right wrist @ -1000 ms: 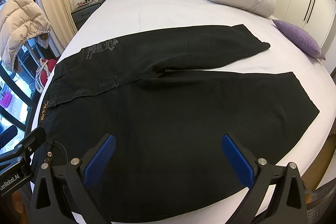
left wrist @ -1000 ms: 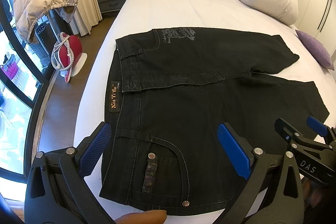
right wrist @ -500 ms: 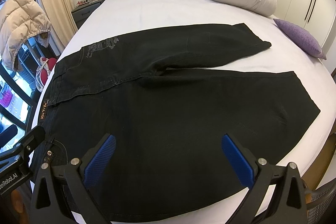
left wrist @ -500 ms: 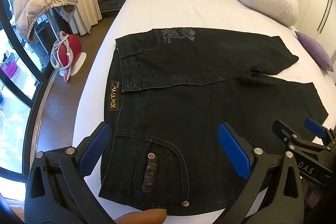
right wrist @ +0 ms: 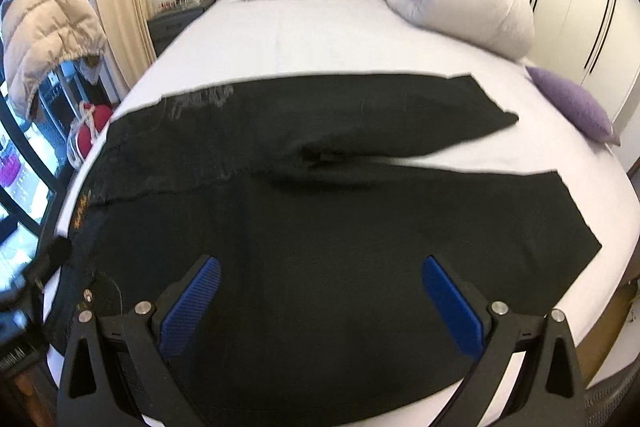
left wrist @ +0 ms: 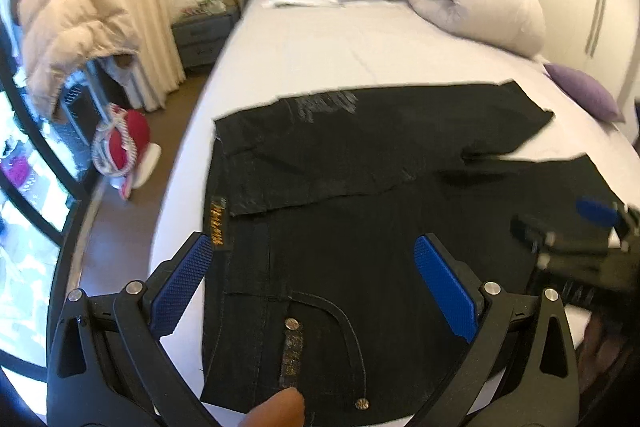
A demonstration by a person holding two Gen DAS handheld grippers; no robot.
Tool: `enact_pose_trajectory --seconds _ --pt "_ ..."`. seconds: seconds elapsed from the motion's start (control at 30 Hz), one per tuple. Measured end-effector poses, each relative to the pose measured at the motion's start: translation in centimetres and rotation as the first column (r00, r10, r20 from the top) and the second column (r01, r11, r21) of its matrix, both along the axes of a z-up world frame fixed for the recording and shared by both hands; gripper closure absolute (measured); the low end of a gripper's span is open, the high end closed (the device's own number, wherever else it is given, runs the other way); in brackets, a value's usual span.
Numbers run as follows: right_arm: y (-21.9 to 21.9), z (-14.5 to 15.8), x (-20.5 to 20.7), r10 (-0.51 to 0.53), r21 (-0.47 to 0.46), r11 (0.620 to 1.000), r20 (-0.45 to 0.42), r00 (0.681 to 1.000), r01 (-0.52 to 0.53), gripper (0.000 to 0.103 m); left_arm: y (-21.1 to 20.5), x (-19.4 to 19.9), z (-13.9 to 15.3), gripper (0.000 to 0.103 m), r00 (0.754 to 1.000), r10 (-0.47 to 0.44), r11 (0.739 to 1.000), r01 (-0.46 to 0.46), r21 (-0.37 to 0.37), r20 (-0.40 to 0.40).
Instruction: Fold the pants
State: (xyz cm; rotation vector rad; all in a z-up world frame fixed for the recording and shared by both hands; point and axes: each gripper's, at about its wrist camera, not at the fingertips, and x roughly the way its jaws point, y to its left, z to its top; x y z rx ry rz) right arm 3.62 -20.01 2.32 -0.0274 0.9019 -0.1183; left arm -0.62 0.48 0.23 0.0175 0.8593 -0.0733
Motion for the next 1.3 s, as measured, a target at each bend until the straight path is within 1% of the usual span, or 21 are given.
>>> enact_pose_trajectory --seconds 0.03,0.1,0.13,0.23,0.3,0.33,0.43,0.47,0.53,0.63,0.7,0.77,0.83,0.87,0.93,0.97,1.03,1.07,1.1,1.17,1.3 --pt "-0.3 0.3 0.2 0.006 0.014 1.0 0.016 1.0 -0.006 0.0 0.2 0.3 -0.1 0.0 1.0 -0.01 1.0 0.009 -0.028 -0.02" --pt "-1.0 0.9 0.9 0.022 0.045 0.999 0.037 0.999 -0.024 0.0 0.9 1.1 -0.5 0.0 0.998 -0.041 0.992 0.034 -0.118 -0.054" --pt "-1.3 1.1 1.3 0.036 0.06 0.997 0.044 0.998 -0.039 0.0 1.0 1.5 -0.7 0.0 0.996 -0.06 0.989 0.051 -0.136 -0.064" --pt "-1.9 1.8 2.5 0.09 0.094 0.991 0.065 0.994 -0.096 0.0 0.8 2.0 -0.6 0.0 0.995 -0.092 0.99 0.089 -0.109 -0.025" --pt "-2.2 2.2 3.4 0.116 0.09 0.988 0.081 0.99 -0.123 0.0 1.1 2.2 -0.4 0.0 0.997 -0.076 0.991 0.078 -0.107 0.021" --pt "-2.4 2.3 4.0 0.124 0.085 0.988 0.082 0.989 -0.131 0.0 1.3 2.6 -0.4 0.0 0.997 -0.073 0.991 0.075 -0.112 0.015" --pt "-2.8 2.2 5.8 0.149 0.083 0.984 0.071 0.986 -0.155 0.0 1.5 5.5 -1.4 0.0 0.993 -0.067 0.995 0.06 -0.077 -0.093" --pt "-2.9 2.0 6.7 0.159 0.086 0.983 0.061 0.985 -0.164 0.0 1.7 6.5 -1.6 0.0 0.992 -0.056 0.997 0.05 -0.058 -0.109" --pt "-3.3 1.6 7.8 0.174 0.098 0.979 0.045 0.984 -0.178 0.001 2.4 9.6 -1.7 0.0 0.993 -0.071 0.997 0.067 -0.038 -0.093" --pt "-3.5 0.5 9.7 0.215 0.134 0.968 0.004 0.977 -0.214 0.011 3.7 14.9 -1.5 0.0 0.992 -0.099 0.995 0.099 -0.015 -0.079" --pt "-3.7 -0.4 11.0 0.25 0.156 0.957 -0.022 0.968 -0.244 0.022 4.6 18.7 -1.5 0.0 0.987 -0.136 0.991 0.136 -0.006 -0.082" --pt "-3.8 -1.1 12.0 0.268 0.178 0.95 -0.039 0.963 -0.258 0.029 5.7 23.4 -2.4 0.0 0.977 -0.178 0.983 0.181 0.015 -0.121" --pt "-3.9 -1.6 13.0 0.283 0.202 0.942 -0.047 0.958 -0.268 0.032 6.3 27.3 -3.6 0.0 0.95 -0.249 0.968 0.252 -0.01 -0.188" --pt "-4.0 -1.8 13.5 0.289 0.207 0.939 -0.047 0.956 -0.274 0.033 6.6 29.5 -4.5 0.001 0.93 -0.287 0.957 0.29 -0.022 -0.228" --pt "-3.9 -2.2 14.1 0.304 0.202 0.936 -0.047 0.951 -0.289 0.034 6.9 32.4 -6.1 0.003 0.891 -0.351 0.934 0.353 -0.046 -0.289" --pt "-3.8 -2.4 14.5 0.319 0.198 0.932 -0.046 0.947 -0.304 0.035 7.3 33.6 -7.5 0.004 0.863 -0.381 0.922 0.381 -0.07 -0.332" --pt "-3.3 -3.0 15.1 0.357 0.19 0.921 -0.056 0.933 -0.341 0.037 7.8 35.5 -8.9 0.005 0.832 -0.408 0.912 0.395 -0.114 -0.376" --pt "-3.1 -3.2 15.3 0.372 0.186 0.916 -0.061 0.926 -0.355 0.038 8.2 36.7 -9.6 0.005 0.81 -0.428 0.903 0.4 -0.156 -0.4" --pt "-2.8 -3.4 15.6 0.393 0.179 0.909 -0.065 0.917 -0.376 0.039 8.4 37.5 -10.2 0.005 0.8 -0.431 0.902 0.398 -0.169 -0.417" --pt "-2.2 -3.9 16.1 0.419 0.163 0.9 -0.073 0.905 -0.403 0.04 8.8 38.8 -11.1 0.005 0.792 -0.426 0.903 0.399 -0.157 -0.438" --pt "-1.2 -4.3 17.3 0.454 0.151 0.886 -0.085 0.887 -0.439 0.041 8.8 39.9 -11.5 0.005 0.761 -0.468 0.881 0.445 -0.164 -0.449"
